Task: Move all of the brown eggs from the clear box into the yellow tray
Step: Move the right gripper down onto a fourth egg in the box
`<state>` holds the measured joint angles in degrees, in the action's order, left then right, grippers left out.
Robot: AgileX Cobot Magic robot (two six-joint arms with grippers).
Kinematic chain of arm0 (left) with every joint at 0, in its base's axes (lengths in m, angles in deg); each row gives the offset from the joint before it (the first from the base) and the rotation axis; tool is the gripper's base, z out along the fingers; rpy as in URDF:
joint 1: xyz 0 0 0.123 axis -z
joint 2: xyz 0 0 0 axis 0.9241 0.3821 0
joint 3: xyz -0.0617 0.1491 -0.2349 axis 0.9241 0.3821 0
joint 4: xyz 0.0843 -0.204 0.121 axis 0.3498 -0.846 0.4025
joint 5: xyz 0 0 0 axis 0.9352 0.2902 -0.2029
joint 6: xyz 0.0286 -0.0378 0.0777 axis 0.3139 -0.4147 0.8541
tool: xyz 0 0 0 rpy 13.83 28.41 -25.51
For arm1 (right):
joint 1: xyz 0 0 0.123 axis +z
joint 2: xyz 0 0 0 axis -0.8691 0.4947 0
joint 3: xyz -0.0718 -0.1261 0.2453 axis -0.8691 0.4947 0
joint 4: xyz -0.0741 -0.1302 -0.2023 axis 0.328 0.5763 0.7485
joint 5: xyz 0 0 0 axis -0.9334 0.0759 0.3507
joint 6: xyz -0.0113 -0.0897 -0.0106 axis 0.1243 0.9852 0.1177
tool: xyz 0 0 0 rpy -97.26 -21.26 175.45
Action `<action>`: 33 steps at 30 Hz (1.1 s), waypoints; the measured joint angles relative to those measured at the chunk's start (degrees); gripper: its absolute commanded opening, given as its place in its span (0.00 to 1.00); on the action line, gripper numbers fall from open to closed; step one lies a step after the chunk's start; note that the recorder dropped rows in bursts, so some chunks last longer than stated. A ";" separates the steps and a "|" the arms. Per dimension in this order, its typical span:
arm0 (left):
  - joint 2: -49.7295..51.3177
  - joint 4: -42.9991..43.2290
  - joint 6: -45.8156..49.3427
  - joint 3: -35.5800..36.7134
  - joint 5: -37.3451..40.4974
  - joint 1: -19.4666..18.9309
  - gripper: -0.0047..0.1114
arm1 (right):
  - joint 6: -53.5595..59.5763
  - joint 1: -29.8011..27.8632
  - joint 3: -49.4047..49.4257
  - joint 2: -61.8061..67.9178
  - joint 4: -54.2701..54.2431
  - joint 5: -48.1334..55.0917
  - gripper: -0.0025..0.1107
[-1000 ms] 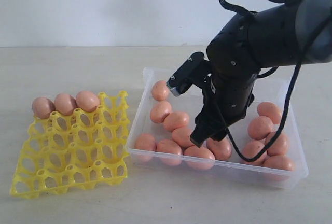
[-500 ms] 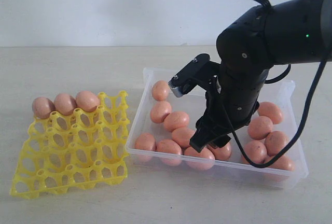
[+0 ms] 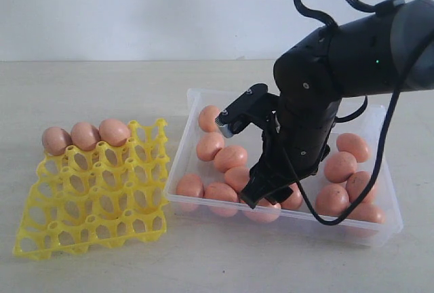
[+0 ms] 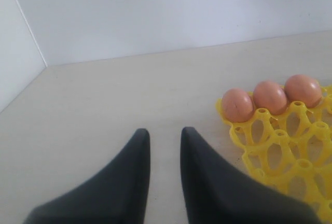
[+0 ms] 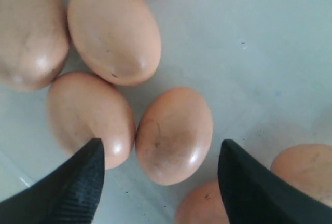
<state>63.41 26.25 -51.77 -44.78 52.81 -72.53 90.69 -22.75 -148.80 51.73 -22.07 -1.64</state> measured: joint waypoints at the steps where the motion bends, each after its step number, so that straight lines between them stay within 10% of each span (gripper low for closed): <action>1: 0.00 0.00 0.00 0.00 0.00 0.00 0.23 | 0.00 0.00 0.00 0.10 0.11 0.00 0.56; 15: 0.00 0.00 0.00 0.00 0.00 0.00 0.23 | -0.58 -0.25 0.00 0.10 3.53 0.00 0.55; 22: 0.00 0.00 0.00 0.00 0.00 0.00 0.23 | -0.71 -0.38 0.00 1.98 3.51 0.00 0.34; 33: 0.00 0.00 0.00 0.00 0.00 0.00 0.23 | 0.45 -0.38 0.00 2.63 2.89 -1.03 0.59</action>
<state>63.41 26.25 -51.77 -44.78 52.81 -72.53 91.14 -23.13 -148.80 54.36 -19.18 -2.67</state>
